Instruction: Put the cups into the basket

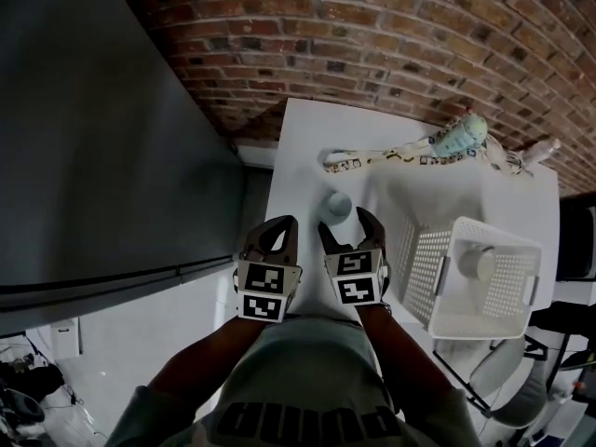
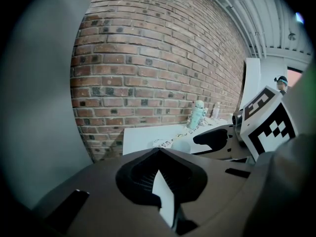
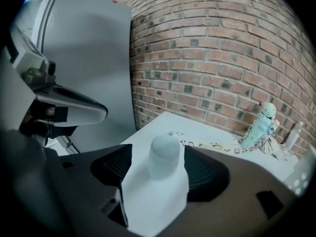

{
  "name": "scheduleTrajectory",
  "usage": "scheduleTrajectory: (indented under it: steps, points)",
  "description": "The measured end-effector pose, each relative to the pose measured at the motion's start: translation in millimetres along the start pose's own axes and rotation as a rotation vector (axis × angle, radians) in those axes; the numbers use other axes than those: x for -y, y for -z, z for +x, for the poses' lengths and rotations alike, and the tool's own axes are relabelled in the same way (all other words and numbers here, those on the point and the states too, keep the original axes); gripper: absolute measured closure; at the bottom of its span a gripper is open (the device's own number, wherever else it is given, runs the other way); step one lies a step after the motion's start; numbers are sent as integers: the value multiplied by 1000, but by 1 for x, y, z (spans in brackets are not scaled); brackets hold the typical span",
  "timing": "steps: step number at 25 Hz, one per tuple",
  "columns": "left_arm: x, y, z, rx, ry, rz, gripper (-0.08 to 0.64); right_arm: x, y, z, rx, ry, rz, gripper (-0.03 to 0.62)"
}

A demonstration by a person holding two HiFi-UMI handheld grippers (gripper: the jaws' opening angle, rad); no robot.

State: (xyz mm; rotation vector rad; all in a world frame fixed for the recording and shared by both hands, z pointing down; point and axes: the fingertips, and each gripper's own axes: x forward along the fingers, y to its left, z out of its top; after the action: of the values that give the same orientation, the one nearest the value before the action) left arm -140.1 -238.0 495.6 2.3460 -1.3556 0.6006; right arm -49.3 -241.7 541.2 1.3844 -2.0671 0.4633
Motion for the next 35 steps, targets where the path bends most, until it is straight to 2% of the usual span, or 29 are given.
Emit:
scheduleTrajectory:
  steps: [10,19,35]
  points:
    - [-14,1,24,-31,11,10,557,11,-1,32,-56,15,11,255]
    - [-19,12,36,-68,20,-12,557,14,23,57,-119,6,1,255]
    - [-17,16,42,-84,21,16,557,16,24,54,-123,13,-28,278]
